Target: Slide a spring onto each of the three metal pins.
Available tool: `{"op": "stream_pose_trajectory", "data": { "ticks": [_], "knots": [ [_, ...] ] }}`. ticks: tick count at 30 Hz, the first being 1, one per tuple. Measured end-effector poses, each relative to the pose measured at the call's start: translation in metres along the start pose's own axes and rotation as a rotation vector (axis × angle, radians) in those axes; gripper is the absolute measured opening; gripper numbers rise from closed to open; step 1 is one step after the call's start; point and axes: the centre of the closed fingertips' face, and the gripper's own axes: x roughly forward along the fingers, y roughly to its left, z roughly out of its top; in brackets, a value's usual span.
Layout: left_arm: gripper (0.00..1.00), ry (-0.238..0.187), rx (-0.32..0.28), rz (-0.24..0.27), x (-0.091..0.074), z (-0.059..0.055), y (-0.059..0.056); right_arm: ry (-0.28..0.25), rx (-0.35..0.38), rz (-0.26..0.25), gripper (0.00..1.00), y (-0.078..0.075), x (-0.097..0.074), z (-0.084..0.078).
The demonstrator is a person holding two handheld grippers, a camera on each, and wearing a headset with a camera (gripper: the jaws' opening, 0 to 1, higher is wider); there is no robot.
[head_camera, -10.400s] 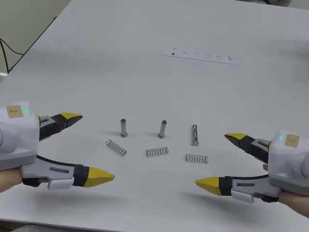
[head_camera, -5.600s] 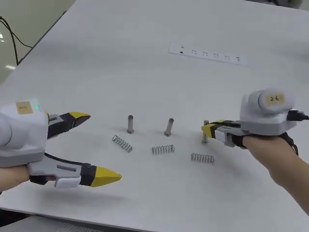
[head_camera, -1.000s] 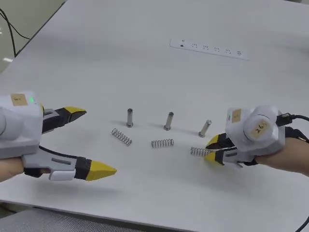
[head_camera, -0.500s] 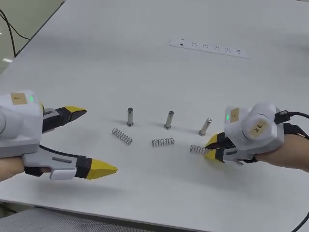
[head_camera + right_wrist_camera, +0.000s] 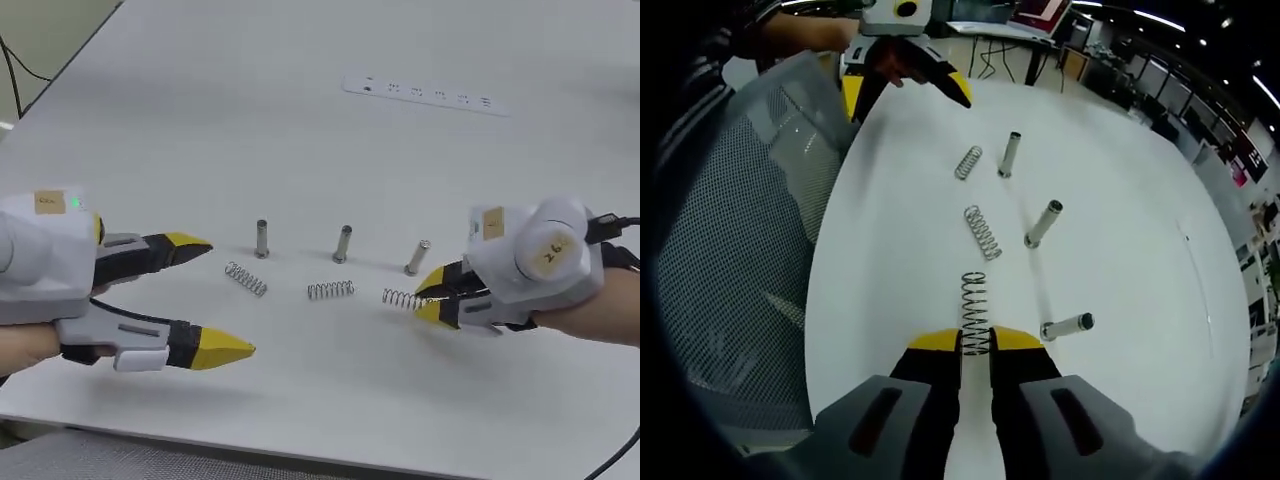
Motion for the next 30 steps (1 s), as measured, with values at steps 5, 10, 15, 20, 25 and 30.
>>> {"op": "stream_pose_trajectory", "data": {
  "ticks": [5,10,15,20,25,30],
  "knots": [
    [0.77,-0.002,0.033,-0.010,0.011,0.006,0.001,-0.018,-0.012,0.001,0.07,0.005,-0.003,0.012],
    [0.74,0.007,0.068,-0.061,0.021,0.014,-0.004,-0.027,-0.020,0.009,0.07,0.009,-0.004,0.020],
    [0.65,0.000,0.084,-0.106,0.028,0.024,-0.010,-0.037,-0.018,0.010,0.07,0.011,-0.006,0.026],
    [0.55,0.005,0.108,-0.159,0.040,0.029,-0.017,-0.031,-0.027,0.032,0.07,0.018,-0.006,0.030],
    [0.49,0.023,0.148,-0.223,0.059,0.032,-0.030,-0.002,-0.036,0.049,0.07,0.022,-0.002,0.027],
    [0.44,0.043,0.189,-0.257,0.071,0.033,-0.037,-0.004,-0.057,0.059,0.07,0.026,-0.004,0.034]
  ]
}}
